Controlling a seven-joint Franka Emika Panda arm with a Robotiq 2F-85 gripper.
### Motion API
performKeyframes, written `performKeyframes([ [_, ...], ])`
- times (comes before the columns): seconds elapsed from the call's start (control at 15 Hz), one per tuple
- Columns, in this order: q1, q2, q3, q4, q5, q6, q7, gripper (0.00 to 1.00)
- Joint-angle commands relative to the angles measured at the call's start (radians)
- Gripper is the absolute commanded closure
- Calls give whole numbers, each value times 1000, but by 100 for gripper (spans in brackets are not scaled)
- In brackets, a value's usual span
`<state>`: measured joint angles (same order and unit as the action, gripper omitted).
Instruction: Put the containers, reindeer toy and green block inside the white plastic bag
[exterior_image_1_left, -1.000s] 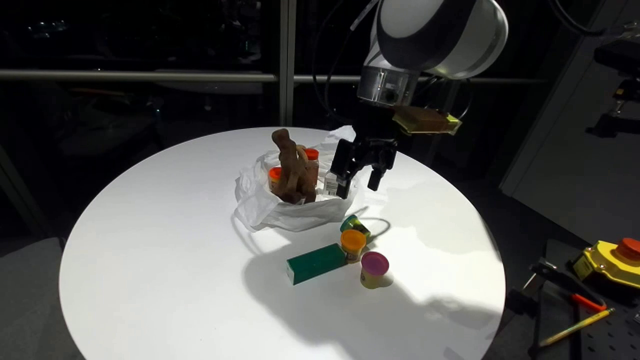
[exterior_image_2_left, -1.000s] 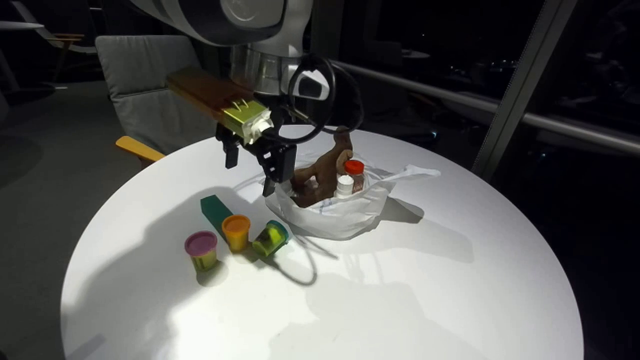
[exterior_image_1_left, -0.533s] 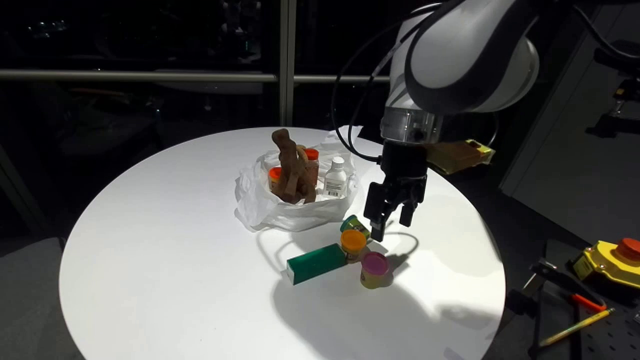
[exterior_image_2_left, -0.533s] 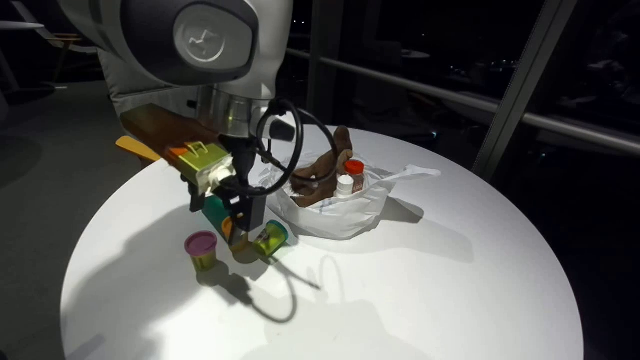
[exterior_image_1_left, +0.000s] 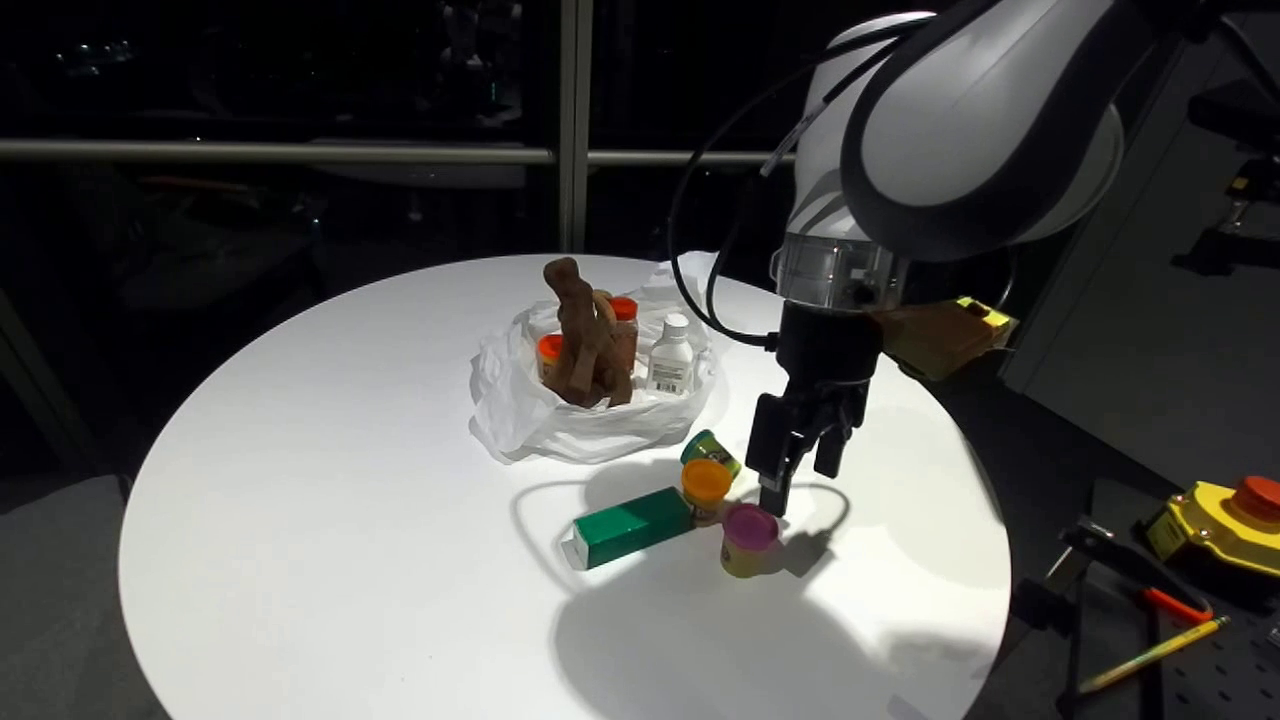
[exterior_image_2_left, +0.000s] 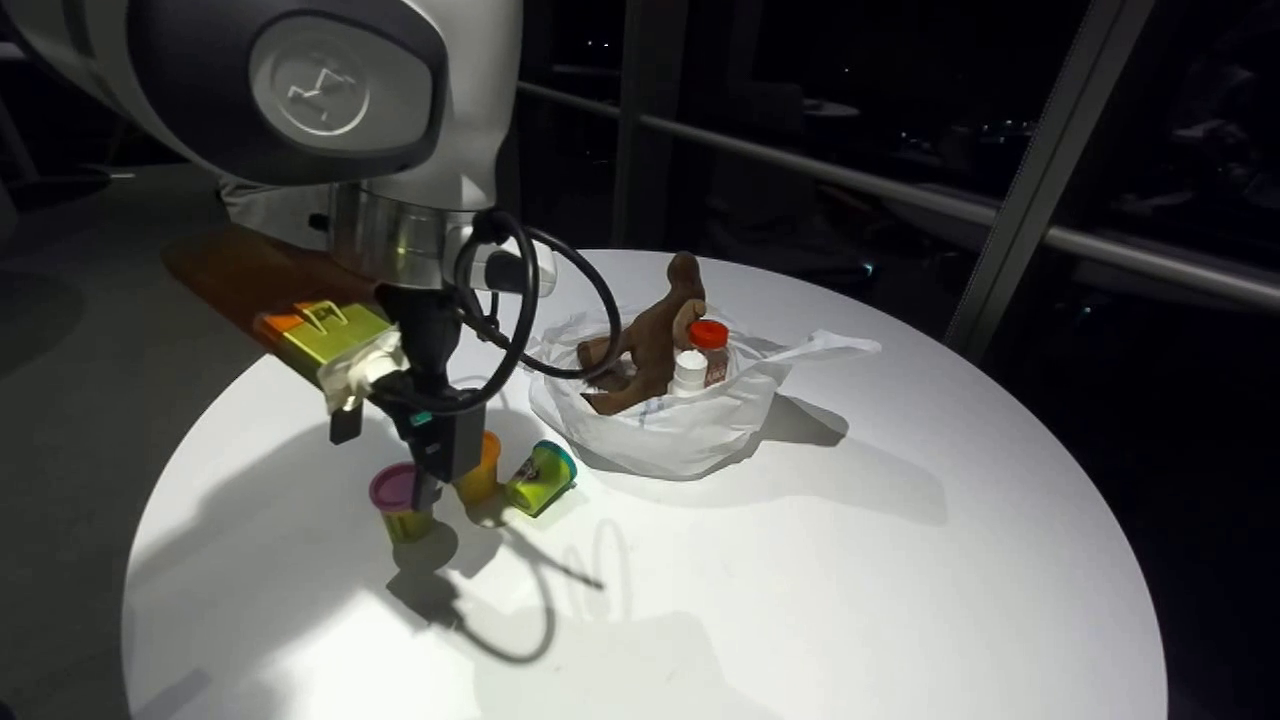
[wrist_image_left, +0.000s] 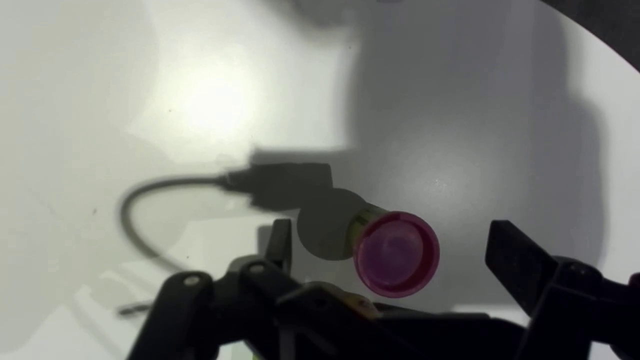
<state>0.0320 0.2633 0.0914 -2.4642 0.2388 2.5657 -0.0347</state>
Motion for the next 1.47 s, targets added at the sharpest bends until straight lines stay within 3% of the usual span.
performKeyframes([
  [0.0,-3,-3,3,-1,-2,-1,1,0],
  [0.2,22,34,4,1,9,75,80,0],
  [0.53,135,137,-38,4,-80,295,293,0],
  [1.0,451,232,-310,16,-258,361,650,0],
  [1.33,536,256,-376,28,-263,389,726,0],
  [1.4,537,252,-376,26,-257,386,729,25],
])
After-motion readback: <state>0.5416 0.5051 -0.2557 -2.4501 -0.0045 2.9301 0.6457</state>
